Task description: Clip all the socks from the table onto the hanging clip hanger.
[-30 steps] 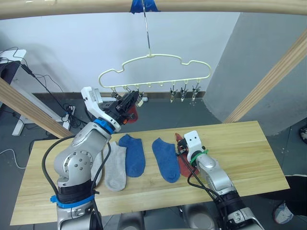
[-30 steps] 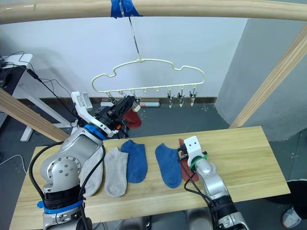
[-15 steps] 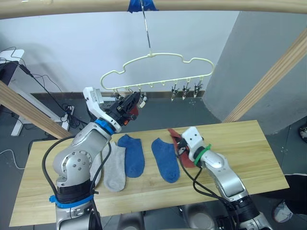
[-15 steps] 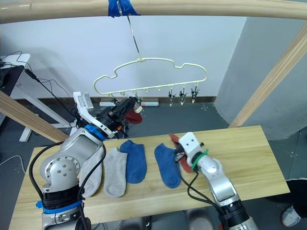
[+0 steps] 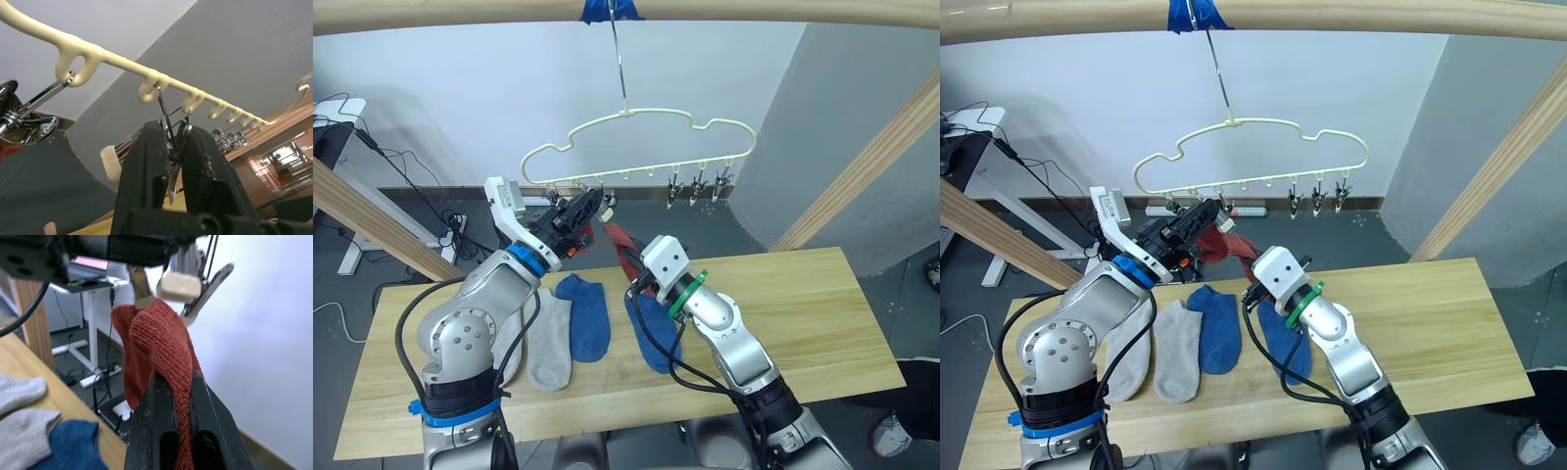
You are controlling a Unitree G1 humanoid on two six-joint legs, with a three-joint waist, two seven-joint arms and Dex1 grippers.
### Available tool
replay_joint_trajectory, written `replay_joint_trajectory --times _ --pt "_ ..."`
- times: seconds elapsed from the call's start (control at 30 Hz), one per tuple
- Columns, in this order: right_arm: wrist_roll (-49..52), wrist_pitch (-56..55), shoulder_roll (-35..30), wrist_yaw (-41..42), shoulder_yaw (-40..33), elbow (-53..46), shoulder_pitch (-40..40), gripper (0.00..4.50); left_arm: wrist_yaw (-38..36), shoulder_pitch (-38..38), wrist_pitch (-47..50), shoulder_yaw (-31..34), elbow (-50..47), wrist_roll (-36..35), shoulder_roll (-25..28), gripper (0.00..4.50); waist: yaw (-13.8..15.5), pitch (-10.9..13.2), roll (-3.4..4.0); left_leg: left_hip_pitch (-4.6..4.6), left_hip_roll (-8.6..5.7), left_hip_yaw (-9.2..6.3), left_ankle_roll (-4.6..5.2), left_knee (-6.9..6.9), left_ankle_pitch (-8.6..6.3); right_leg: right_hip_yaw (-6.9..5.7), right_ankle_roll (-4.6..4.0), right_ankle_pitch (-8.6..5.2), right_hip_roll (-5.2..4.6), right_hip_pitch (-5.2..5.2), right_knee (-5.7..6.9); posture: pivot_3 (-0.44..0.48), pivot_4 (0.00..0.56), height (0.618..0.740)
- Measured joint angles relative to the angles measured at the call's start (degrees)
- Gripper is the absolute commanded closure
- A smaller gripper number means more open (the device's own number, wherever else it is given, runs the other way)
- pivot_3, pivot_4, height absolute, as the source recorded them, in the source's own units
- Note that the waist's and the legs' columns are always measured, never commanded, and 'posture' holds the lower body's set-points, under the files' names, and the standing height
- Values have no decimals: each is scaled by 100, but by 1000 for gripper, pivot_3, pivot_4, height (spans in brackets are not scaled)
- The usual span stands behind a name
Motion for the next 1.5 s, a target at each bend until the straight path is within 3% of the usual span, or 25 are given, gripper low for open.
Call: replay_joint_trajectory --times 0.8,0.87,1.07,1.2,1.4,1.5 --pt "22 -305 362 -19 41 335 -135 4500 92 40 -12 -4 -54 -4 -13 4186 0 0 0 0 1 -1 0 0 0 0 -1 0 0 0 2 -180 267 714" --pt "24 -305 372 -12 41 358 -144 4500 92 72 -39 -2 -65 -4 -13 3470 -1 0 0 0 1 0 0 0 0 1 -1 0 0 -1 2 -180 267 714" --pt "41 -305 394 32 40 359 -174 4500 46 99 -132 -2 -238 -85 -1 1875 -4 0 0 2 0 0 0 1 0 1 -1 1 0 0 4 -181 264 714" --pt "85 -281 396 176 43 359 -172 4500 -59 196 -132 -4 -252 -124 87 1875 -13 0 1 3 0 0 0 1 0 1 -2 1 2 0 5 -180 264 714" --pt "26 117 228 399 168 315 -122 2743 -299 422 -273 -133 -292 233 382 1834 -18 -1 1 5 0 2 0 1 0 3 -2 1 3 0 5 -182 259 714" --pt "16 452 -40 580 214 156 25 2743 -530 673 -524 -282 -307 744 603 1834 -18 -1 1 5 0 1 0 0 0 3 -2 1 3 0 5 -187 255 714"
